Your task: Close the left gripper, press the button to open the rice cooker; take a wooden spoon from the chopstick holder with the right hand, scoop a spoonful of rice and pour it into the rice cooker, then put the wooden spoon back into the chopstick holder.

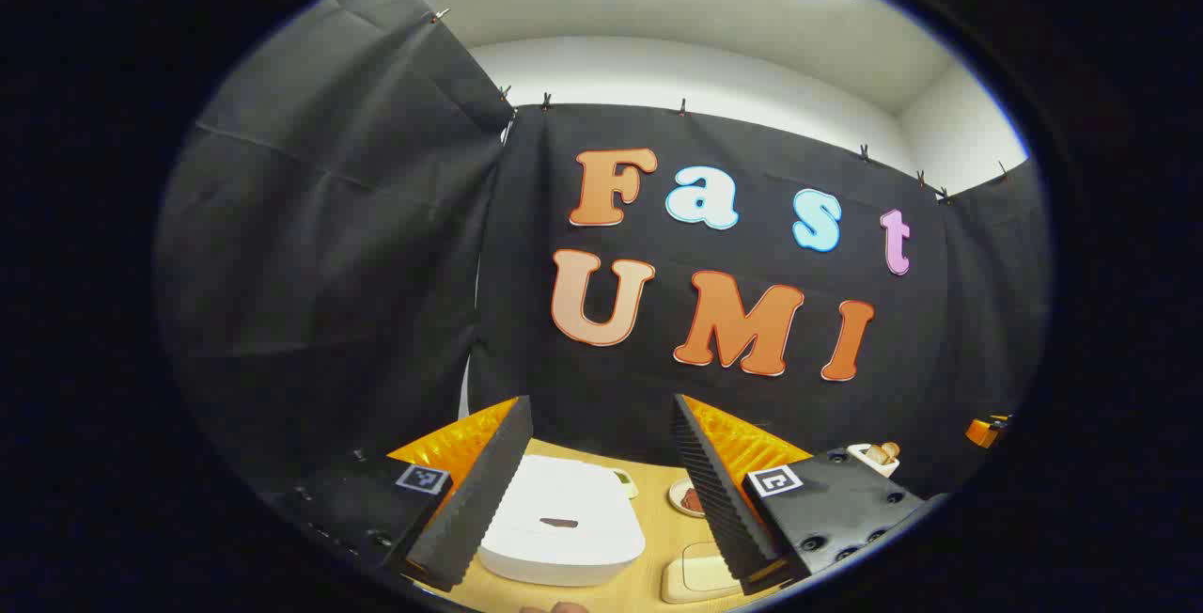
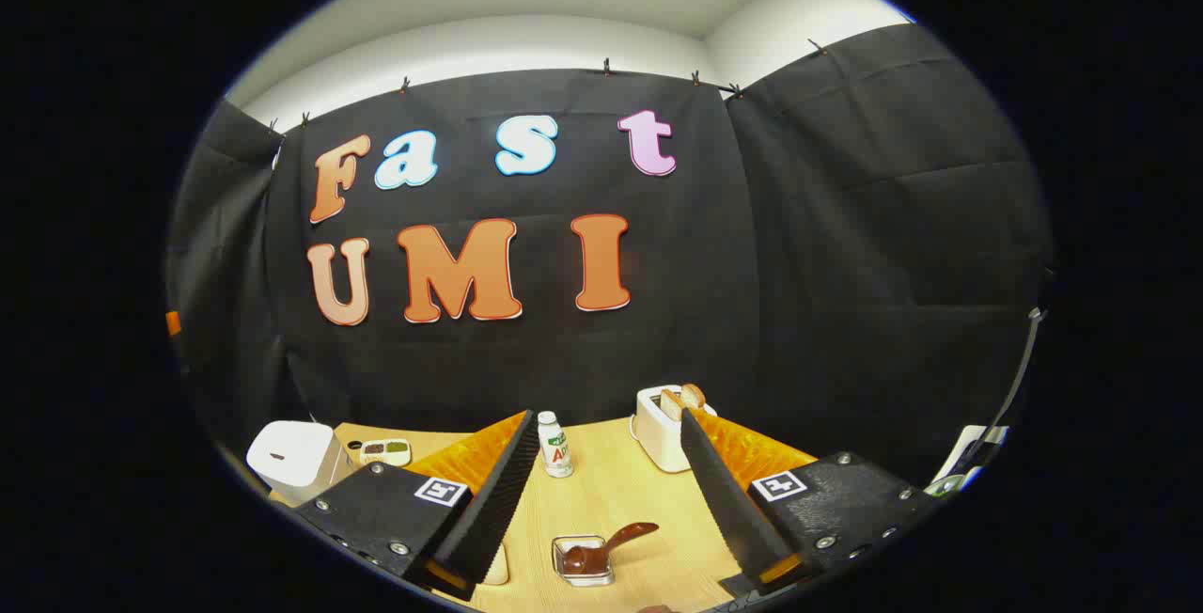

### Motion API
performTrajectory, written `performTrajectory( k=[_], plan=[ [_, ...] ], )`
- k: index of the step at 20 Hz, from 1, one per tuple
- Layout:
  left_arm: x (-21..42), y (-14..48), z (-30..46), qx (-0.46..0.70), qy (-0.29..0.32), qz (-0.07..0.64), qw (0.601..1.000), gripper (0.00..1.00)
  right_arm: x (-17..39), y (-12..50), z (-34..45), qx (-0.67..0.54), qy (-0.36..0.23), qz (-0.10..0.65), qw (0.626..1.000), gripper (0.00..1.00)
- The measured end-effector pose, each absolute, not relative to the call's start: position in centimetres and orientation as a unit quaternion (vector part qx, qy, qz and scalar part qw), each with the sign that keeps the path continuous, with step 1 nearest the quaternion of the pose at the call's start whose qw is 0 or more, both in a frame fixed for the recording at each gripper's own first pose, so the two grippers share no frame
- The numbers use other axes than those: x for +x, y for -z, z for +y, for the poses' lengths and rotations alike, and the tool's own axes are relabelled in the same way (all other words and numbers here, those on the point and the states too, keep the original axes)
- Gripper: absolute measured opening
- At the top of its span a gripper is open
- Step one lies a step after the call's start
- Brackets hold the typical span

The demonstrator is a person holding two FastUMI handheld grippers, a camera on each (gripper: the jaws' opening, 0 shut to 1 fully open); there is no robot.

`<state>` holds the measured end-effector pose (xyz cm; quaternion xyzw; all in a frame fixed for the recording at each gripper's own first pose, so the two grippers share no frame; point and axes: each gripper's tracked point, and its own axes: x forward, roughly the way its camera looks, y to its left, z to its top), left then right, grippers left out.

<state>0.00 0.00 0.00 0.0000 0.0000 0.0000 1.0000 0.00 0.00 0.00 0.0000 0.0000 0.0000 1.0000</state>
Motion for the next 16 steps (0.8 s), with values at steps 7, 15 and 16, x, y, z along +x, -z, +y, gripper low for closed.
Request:
performTrajectory(
  k=[7,15,16],
  plan=[
    [-0.8,1.4,-0.3,0.002,-0.006,0.012,1.000,0.99,-0.8,-0.2,-1.0,-0.021,-0.004,0.008,1.000,0.95],
    [0.1,1.0,-2.1,-0.001,0.022,0.006,1.000,1.00,-0.9,-0.5,-1.8,-0.031,0.013,-0.001,0.999,0.95],
    [0.3,1.1,-2.0,-0.002,0.021,0.006,1.000,0.99,-0.9,-0.7,-1.8,-0.027,0.012,-0.004,1.000,0.95]
  ],
)
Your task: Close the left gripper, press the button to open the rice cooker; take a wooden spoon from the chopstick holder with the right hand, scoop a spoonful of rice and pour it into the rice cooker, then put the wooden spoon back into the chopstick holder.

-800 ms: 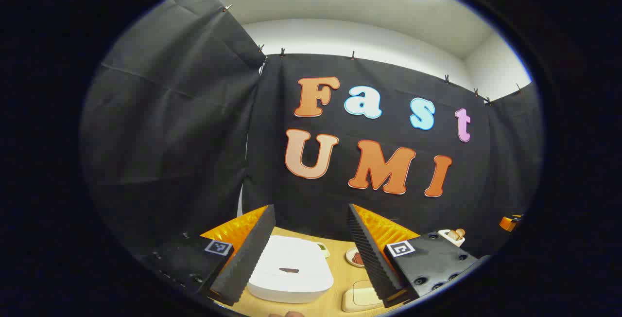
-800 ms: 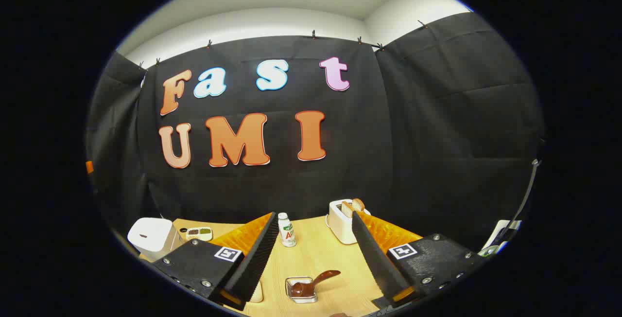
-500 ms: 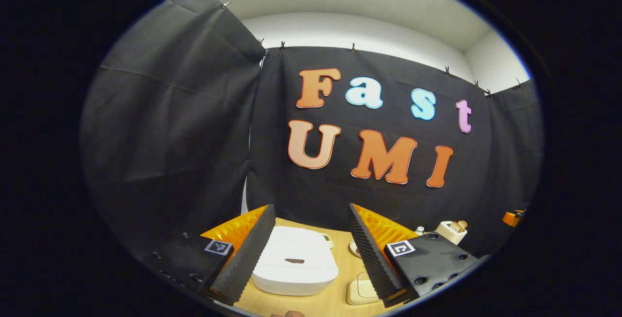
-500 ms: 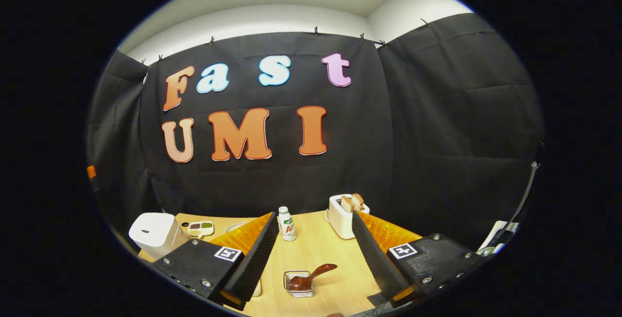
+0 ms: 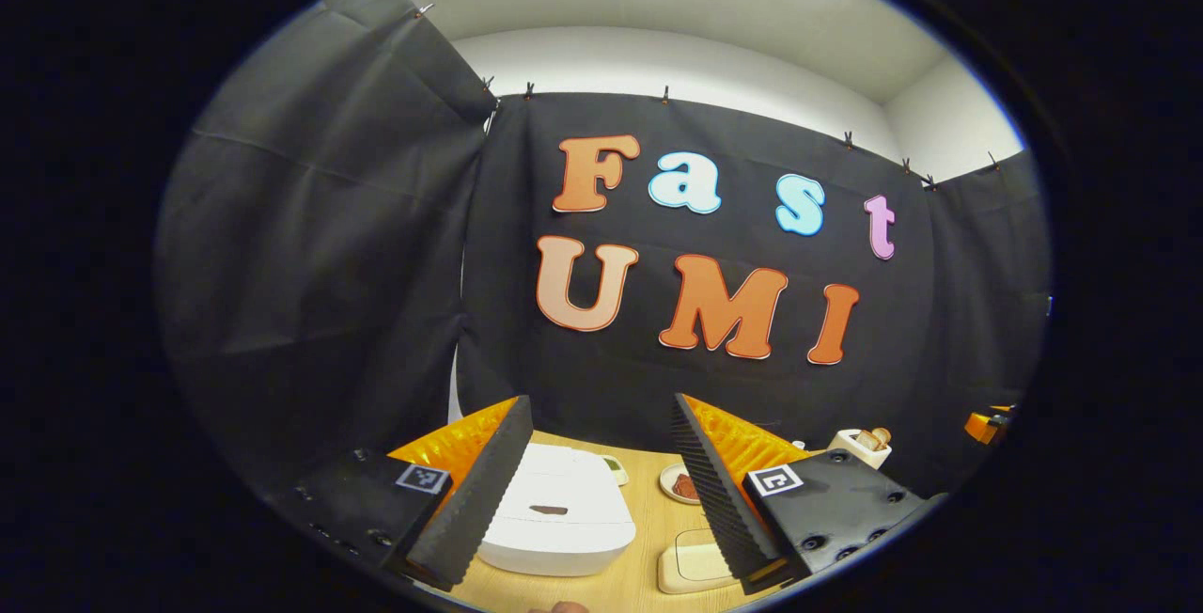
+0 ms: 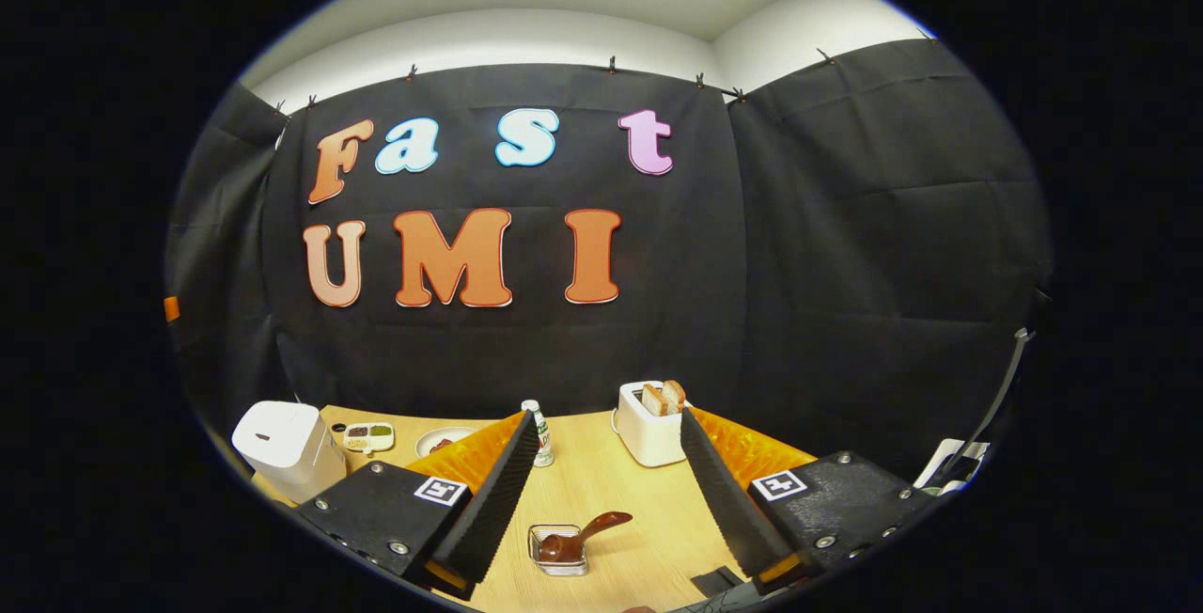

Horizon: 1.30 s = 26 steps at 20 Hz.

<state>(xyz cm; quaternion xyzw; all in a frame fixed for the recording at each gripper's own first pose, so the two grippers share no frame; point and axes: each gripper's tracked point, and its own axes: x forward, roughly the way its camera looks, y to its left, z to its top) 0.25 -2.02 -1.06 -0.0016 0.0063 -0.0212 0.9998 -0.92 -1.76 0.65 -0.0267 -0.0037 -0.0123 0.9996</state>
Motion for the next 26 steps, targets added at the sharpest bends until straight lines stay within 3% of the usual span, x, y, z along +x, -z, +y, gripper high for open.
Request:
performTrajectory(
  k=[18,21,22,23,25,26],
  plan=[
    [4.9,4.3,-0.6,0.022,0.022,0.061,0.998,0.97,0.8,1.3,0.8,-0.031,-0.011,0.014,0.999,0.95],
    [5.4,4.7,-0.5,0.030,0.021,0.063,0.997,0.68,0.8,1.9,0.8,-0.032,-0.012,0.021,0.999,0.95],
    [5.4,4.6,0.1,0.033,0.016,0.061,0.997,0.66,0.8,2.0,0.8,-0.033,-0.013,0.023,0.999,0.95],
    [5.3,4.4,0.4,0.036,0.008,0.057,0.998,0.46,0.7,2.2,0.9,-0.034,-0.014,0.026,0.999,0.95],
    [5.9,4.4,1.0,0.035,-0.002,0.045,0.998,0.19,0.5,2.1,1.1,-0.038,-0.016,0.025,0.999,0.95],
    [6.1,4.1,0.8,0.032,0.002,0.042,0.999,0.18,0.4,2.0,1.1,-0.039,-0.016,0.024,0.999,0.95]
  ],
)
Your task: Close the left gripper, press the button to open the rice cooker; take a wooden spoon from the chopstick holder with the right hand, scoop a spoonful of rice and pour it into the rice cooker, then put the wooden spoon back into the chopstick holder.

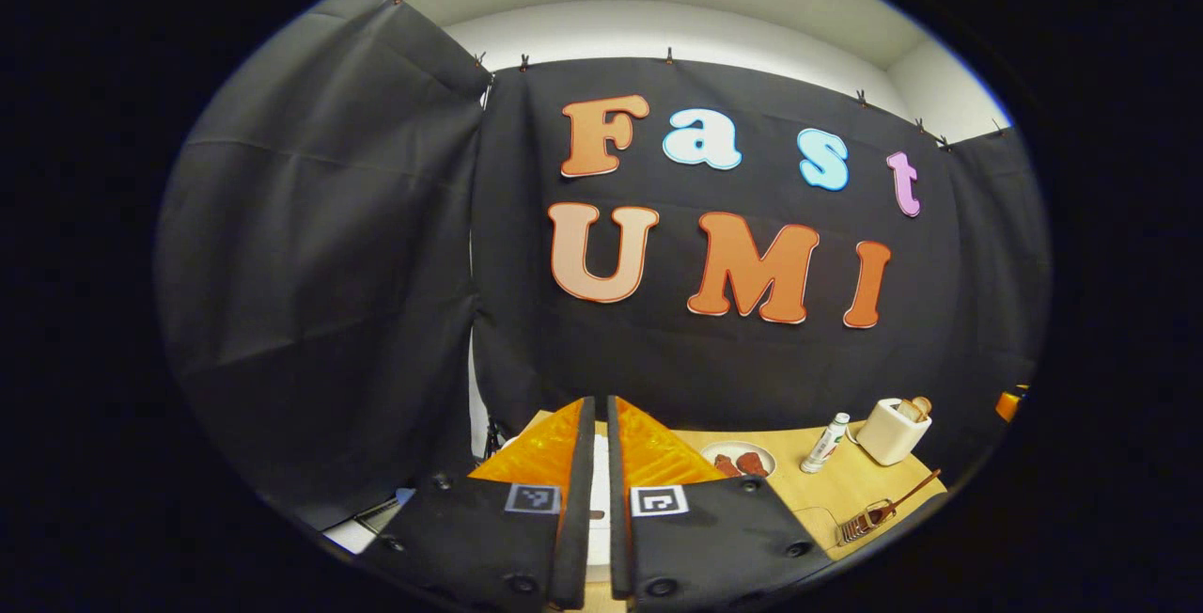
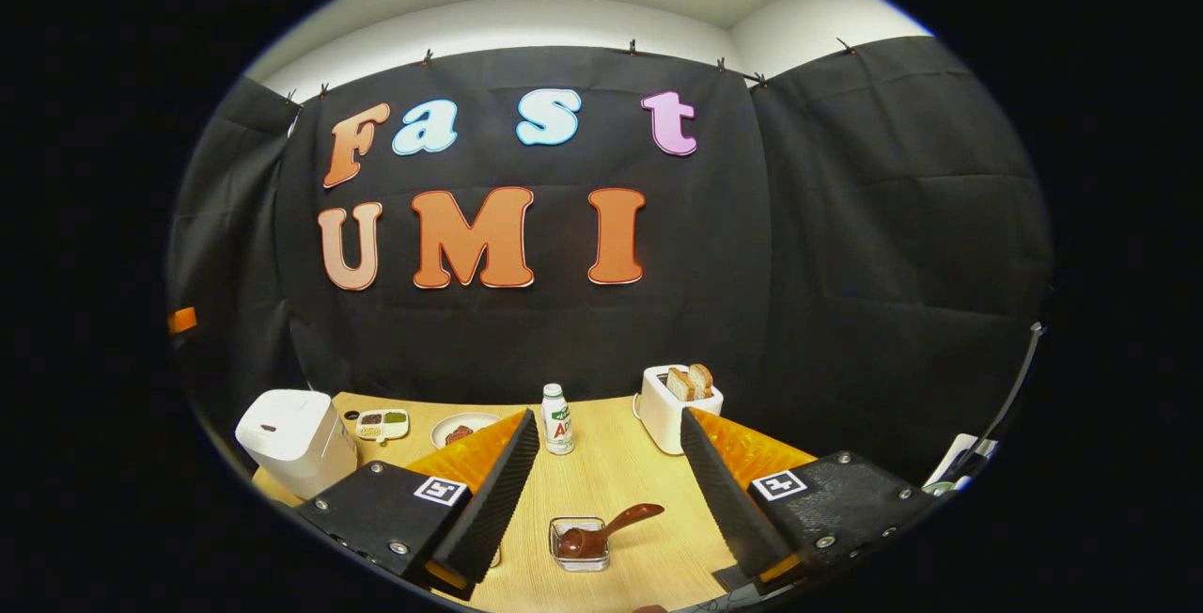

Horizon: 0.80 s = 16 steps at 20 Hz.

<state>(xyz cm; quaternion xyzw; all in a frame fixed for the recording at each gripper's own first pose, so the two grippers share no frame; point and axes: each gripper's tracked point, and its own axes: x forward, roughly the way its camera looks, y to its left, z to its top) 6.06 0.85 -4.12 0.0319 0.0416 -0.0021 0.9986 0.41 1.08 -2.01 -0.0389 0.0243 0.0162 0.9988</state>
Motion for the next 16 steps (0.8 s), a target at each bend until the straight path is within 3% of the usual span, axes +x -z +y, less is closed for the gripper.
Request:
performTrajectory(
  k=[4,16],
  plan=[
    [6.6,5.7,0.5,0.039,0.015,0.061,0.997,0.04,0.1,2.1,0.8,-0.040,-0.015,0.026,0.999,0.95],
    [10.7,15.5,0.5,0.053,0.068,0.236,0.968,0.04,0.0,5.1,0.5,-0.034,-0.022,0.054,0.998,0.95]
  ],
)
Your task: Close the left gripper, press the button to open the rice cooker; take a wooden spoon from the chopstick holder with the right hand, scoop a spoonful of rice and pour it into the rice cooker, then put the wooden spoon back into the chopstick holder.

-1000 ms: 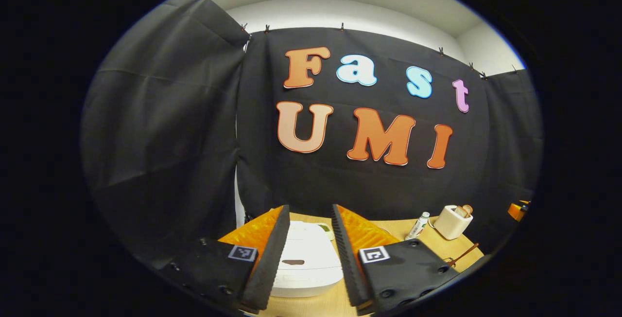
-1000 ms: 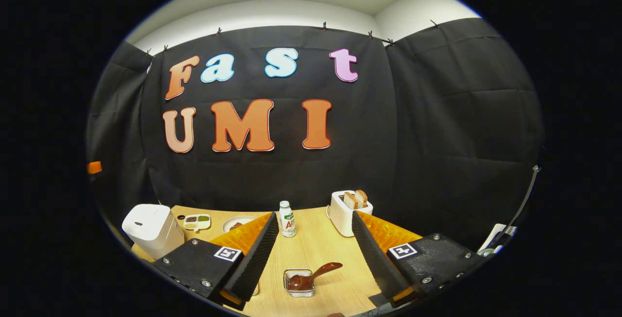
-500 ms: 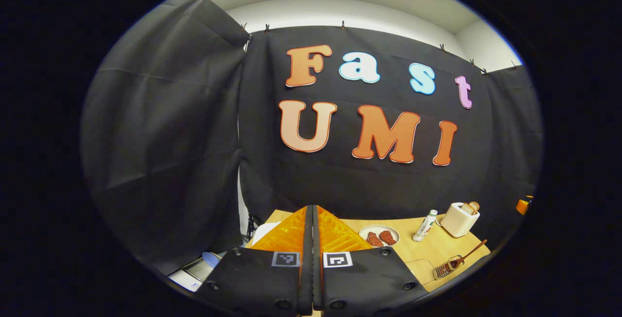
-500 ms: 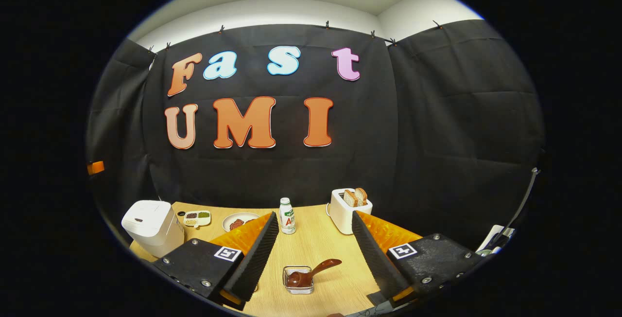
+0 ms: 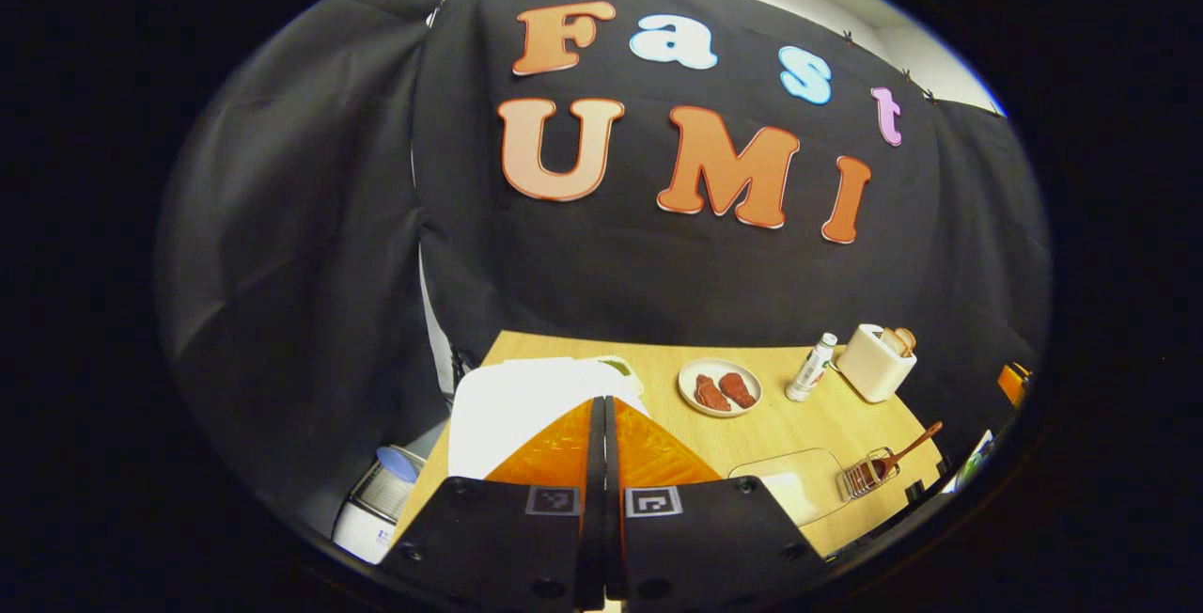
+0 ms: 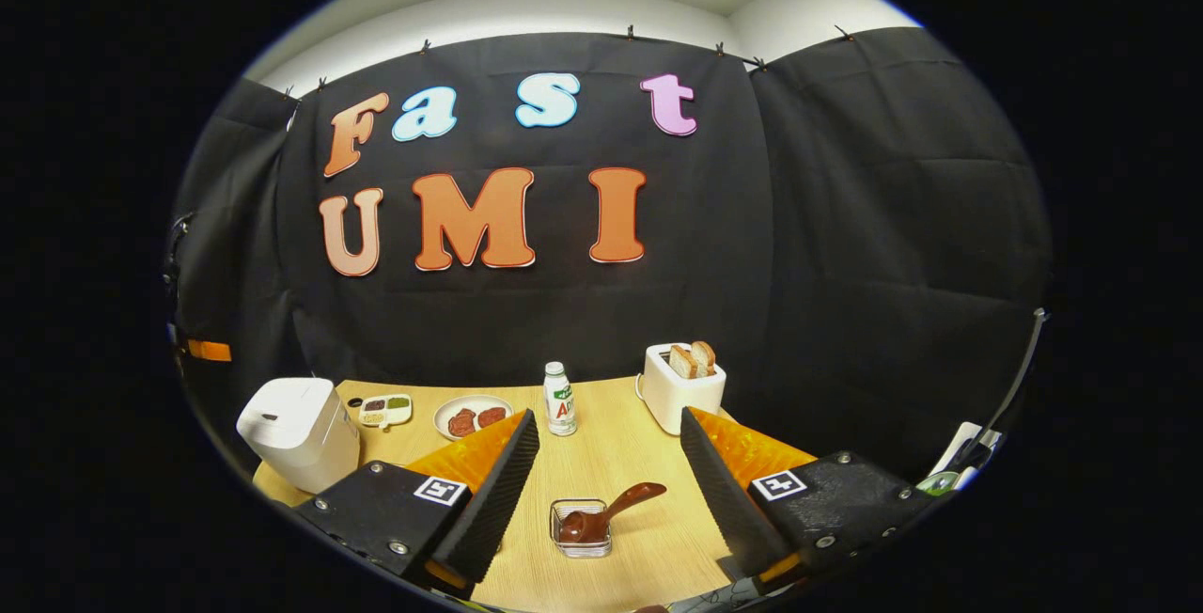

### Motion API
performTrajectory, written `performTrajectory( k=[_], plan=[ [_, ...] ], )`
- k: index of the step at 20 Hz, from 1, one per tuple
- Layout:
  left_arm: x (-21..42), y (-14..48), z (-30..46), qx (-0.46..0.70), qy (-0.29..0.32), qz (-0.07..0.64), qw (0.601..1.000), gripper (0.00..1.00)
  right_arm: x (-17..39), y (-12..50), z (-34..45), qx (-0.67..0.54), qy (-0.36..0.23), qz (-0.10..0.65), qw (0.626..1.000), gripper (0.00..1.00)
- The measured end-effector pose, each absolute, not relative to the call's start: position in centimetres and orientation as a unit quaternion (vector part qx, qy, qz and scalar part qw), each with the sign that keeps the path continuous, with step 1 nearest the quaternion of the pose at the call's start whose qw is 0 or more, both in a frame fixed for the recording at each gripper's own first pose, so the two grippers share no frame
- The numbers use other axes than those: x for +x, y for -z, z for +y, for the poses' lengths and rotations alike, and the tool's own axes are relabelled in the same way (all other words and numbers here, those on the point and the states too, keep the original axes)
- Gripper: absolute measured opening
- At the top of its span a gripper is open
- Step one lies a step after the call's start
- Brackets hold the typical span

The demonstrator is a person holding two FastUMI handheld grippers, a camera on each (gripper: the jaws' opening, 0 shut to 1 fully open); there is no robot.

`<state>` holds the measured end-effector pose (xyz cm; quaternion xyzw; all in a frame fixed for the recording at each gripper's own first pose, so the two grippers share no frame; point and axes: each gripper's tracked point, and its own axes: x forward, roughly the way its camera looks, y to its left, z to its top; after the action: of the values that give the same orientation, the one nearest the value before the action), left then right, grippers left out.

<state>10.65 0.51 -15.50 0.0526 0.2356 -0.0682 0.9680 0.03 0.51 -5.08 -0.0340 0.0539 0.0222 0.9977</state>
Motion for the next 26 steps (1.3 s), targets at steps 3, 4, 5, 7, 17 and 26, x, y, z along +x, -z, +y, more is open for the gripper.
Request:
performTrajectory(
  k=[3,4,5,7,17,26],
  plan=[
    [11.2,17.6,0.6,0.034,0.076,0.270,0.959,0.04,0.2,5.8,0.1,-0.037,-0.021,0.060,0.997,0.95],
    [11.3,18.4,0.6,0.022,0.078,0.285,0.955,0.04,0.2,5.9,0.1,-0.032,-0.024,0.061,0.997,0.95],
    [11.4,19.2,0.7,0.014,0.079,0.300,0.951,0.04,0.2,6.1,0.2,-0.024,-0.027,0.064,0.997,0.95],
    [11.6,21.3,1.0,0.006,0.078,0.326,0.942,0.04,0.5,6.7,0.2,-0.014,-0.029,0.069,0.997,0.95],
    [12.7,26.6,3.3,0.007,0.045,0.389,0.920,0.04,0.7,8.8,-1.1,-0.026,-0.011,0.094,0.995,0.95],
    [12.7,29.0,3.7,0.024,0.037,0.428,0.903,0.05,0.9,10.2,-0.6,-0.032,-0.016,0.109,0.993,0.95]
  ],
)
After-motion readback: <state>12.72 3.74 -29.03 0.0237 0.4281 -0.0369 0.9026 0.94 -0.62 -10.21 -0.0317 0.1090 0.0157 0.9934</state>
